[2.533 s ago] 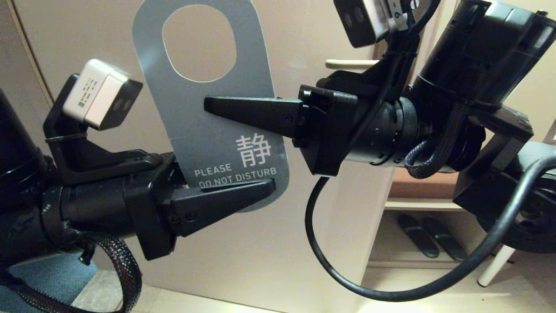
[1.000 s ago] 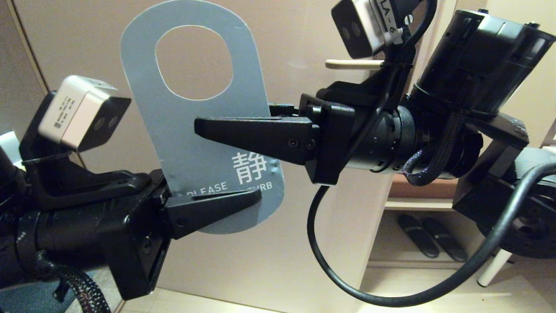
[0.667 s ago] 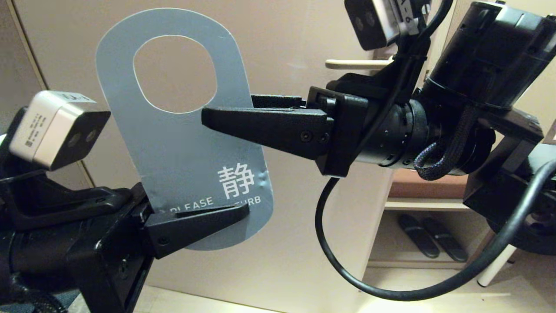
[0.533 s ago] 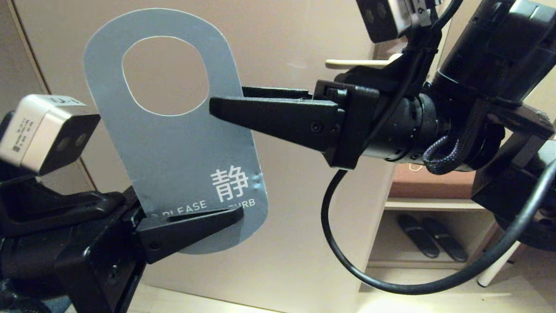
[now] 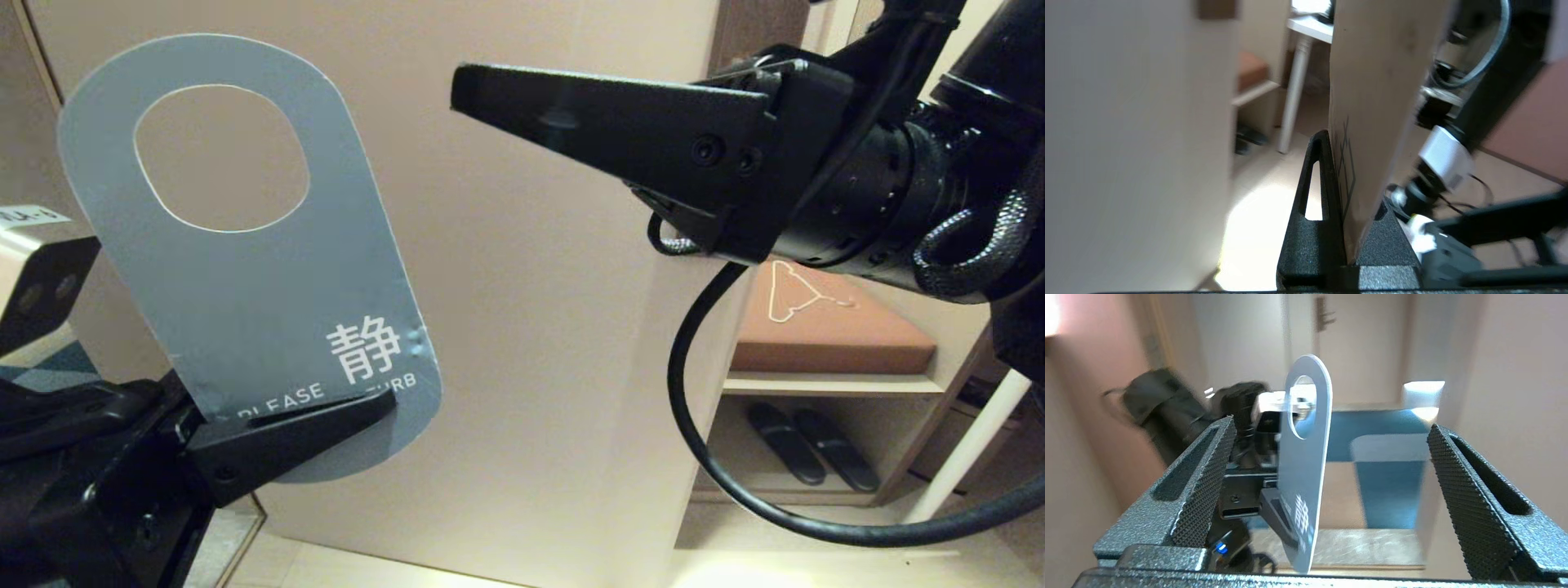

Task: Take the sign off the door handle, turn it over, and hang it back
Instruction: Hang the sign back with the other side facing out

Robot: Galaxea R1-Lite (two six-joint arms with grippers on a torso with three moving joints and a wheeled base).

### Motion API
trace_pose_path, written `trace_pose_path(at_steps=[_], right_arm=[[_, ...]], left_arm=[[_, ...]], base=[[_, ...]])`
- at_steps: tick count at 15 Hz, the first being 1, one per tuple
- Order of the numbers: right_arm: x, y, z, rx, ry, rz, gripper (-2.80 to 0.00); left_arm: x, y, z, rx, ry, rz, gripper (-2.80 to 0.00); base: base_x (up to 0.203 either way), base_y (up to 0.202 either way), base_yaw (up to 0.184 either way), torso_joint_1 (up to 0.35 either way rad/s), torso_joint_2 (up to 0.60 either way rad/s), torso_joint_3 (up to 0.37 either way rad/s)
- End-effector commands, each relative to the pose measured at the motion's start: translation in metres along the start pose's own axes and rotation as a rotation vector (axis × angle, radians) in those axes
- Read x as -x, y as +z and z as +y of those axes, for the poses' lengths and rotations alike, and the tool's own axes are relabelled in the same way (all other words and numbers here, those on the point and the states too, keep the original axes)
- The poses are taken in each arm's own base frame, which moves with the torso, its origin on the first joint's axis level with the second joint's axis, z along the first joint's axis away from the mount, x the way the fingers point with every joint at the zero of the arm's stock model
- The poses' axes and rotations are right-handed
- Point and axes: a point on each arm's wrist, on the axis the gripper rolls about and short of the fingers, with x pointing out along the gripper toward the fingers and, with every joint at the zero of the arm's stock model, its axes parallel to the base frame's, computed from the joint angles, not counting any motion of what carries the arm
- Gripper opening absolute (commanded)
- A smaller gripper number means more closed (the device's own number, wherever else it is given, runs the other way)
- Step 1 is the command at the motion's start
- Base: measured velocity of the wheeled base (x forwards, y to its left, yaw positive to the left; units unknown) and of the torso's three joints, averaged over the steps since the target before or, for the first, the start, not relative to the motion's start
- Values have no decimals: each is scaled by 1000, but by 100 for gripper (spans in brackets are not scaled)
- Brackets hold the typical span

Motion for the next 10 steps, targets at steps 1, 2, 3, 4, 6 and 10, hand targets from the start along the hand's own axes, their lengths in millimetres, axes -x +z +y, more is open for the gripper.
trace_pose_path(at_steps=[1, 2, 3, 4, 6, 10], right_arm=[[11, 5, 0, 30, -50, -18, 0], [14, 1, -3, 55, -90, -15, 0], [18, -4, -5, 79, -146, -10, 0], [21, -9, -6, 91, -189, -5, -280], [26, -10, -3, 116, -253, -12, -280], [44, -10, -6, 168, -409, -21, -280]], left_arm=[[10, 4, 1, -21, 35, -35, -280], [14, 3, 1, -39, 57, -44, -280], [20, 1, 2, -69, 82, -47, -280], [24, -2, 2, -94, 94, -48, -280], [34, -5, -5, -117, 95, -58, -280], [55, -10, -19, -124, 116, -59, -280]], base=[[0, 0, 0, 0, 0, 0], [0, 0, 0, 0, 0, 0], [0, 0, 0, 0, 0, 0], [0, 0, 0, 0, 0, 0], [0, 0, 0, 0, 0, 0], [0, 0, 0, 0, 0, 0]])
